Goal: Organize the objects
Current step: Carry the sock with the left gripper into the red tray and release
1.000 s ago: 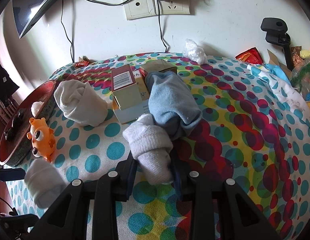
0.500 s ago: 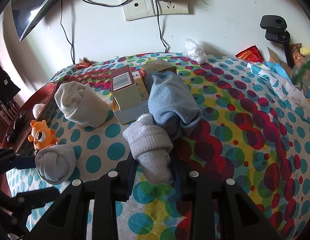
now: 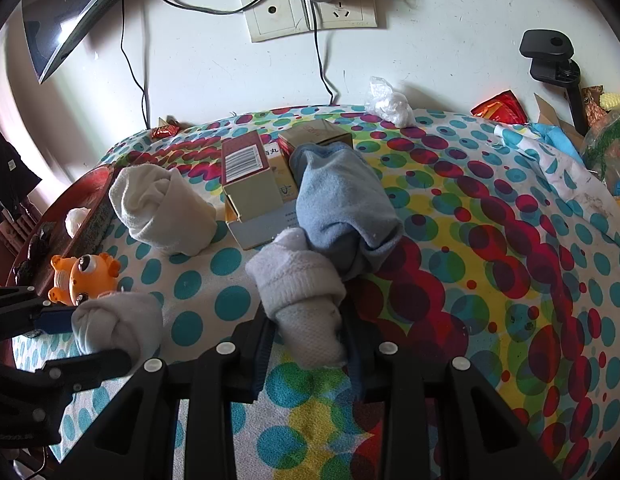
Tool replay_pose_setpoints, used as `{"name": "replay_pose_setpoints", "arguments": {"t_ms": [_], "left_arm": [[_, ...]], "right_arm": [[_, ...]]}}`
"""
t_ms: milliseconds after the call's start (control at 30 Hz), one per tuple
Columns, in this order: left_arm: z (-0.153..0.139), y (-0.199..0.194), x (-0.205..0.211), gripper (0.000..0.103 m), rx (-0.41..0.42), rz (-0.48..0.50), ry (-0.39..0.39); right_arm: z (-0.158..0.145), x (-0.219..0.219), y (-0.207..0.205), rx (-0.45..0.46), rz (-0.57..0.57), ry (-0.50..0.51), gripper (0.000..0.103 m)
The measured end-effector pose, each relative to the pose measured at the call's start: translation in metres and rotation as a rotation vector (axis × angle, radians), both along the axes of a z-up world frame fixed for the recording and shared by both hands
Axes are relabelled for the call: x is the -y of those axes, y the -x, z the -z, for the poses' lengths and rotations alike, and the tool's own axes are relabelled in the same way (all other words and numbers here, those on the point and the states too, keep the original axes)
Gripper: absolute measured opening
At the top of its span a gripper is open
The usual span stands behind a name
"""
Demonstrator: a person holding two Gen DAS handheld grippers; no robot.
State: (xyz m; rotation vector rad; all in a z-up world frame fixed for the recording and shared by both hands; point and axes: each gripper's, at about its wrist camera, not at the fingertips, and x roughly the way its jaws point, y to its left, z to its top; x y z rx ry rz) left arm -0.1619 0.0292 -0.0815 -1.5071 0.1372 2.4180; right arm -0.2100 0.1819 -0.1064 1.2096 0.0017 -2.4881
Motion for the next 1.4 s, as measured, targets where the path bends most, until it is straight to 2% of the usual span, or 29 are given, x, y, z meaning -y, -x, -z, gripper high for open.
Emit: {"name": "replay_pose_setpoints", "arguments": {"t_ms": [333,600,800,1233,1400], "left_arm": [[-0.026,-0.025,0.015,0.040,-0.043,0.009,0.027],[-0.047,-0.031,0.061,0.040,-0.065,-0.087,0.022],[-0.055,-0.031,0.099,0.040,-0.087,-0.167,0.061],[-0.037,-0.023,0.187,0.040,-0.048,-0.352,0.112],[-0.025,-0.022,0.217,0.041,-0.030,-0.403,0.160]], "right_arm": [[0.000,0.000,0.001,-0.002,0.002,-0.006,0.032],[-0.001,0.001,0.001,-0.004,0.004,-0.013,0.031],[-0.001,0.001,0.000,-0.002,0.004,-0.007,0.031],[-0.001,0.002,-0.001,-0.005,0.005,-0.019,0.031],[-0.002,0.003,-0.001,-0.005,0.005,-0.021,0.031]]}}
